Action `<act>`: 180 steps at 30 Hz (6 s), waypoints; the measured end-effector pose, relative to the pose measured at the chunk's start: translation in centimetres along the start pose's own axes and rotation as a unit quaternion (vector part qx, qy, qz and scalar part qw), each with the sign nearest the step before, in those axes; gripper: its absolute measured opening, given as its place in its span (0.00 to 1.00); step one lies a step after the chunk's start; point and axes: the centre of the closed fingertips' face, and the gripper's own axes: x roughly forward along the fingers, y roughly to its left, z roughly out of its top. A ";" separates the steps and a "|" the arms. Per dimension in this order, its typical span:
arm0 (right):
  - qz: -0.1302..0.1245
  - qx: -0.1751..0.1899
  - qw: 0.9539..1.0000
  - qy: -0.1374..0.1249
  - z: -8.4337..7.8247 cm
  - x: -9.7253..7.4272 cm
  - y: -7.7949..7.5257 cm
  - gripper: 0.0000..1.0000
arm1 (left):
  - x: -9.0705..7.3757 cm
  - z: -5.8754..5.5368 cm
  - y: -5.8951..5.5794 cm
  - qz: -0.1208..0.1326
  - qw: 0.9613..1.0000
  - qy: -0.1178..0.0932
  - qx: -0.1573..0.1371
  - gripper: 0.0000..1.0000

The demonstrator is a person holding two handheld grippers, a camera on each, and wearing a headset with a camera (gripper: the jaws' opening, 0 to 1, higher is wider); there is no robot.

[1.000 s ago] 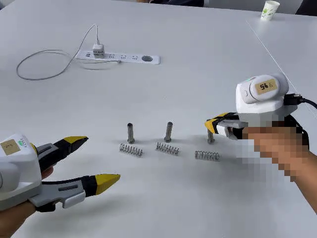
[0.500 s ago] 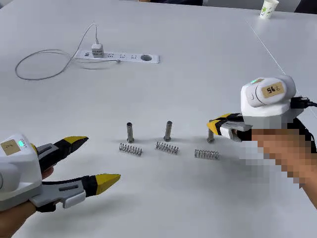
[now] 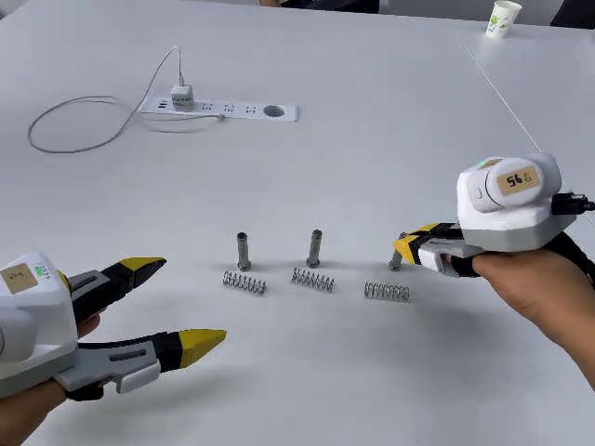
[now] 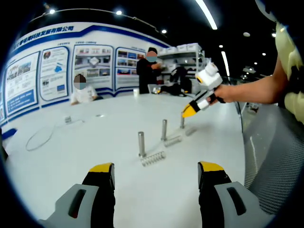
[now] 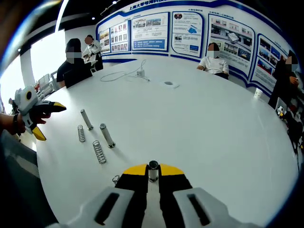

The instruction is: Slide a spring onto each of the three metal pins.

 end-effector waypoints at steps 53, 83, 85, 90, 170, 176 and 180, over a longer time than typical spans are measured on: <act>0.064 -0.037 0.997 -0.009 -1.5 -2.1 1.1 0.21 | 0.3 0.1 -0.2 -0.004 1.000 -0.001 0.003 0.73; 0.161 -0.116 0.980 0.020 -3.8 -1.4 3.8 0.16 | 0.6 0.0 -0.4 -0.008 1.000 0.002 0.004 0.72; 0.165 -0.118 0.979 0.025 -3.9 -1.3 3.9 0.16 | 0.7 0.0 -0.4 -0.009 1.000 0.002 0.004 0.72; 0.174 -0.125 0.976 0.034 -4.2 -1.2 4.0 0.15 | 0.7 0.0 -0.5 -0.011 1.000 0.003 0.005 0.72; 0.249 -0.241 0.935 0.072 -3.1 -1.8 10.7 0.12 | 5.5 0.1 -7.1 -0.138 0.988 0.027 0.063 0.51; 0.264 -0.256 0.927 0.074 -2.9 -1.7 12.2 0.12 | 6.0 0.1 -7.6 -0.143 0.987 0.028 0.069 0.48; 0.271 -0.265 0.922 0.074 -2.7 -1.6 13.0 0.12 | 6.3 0.0 -8.0 -0.148 0.986 0.029 0.071 0.47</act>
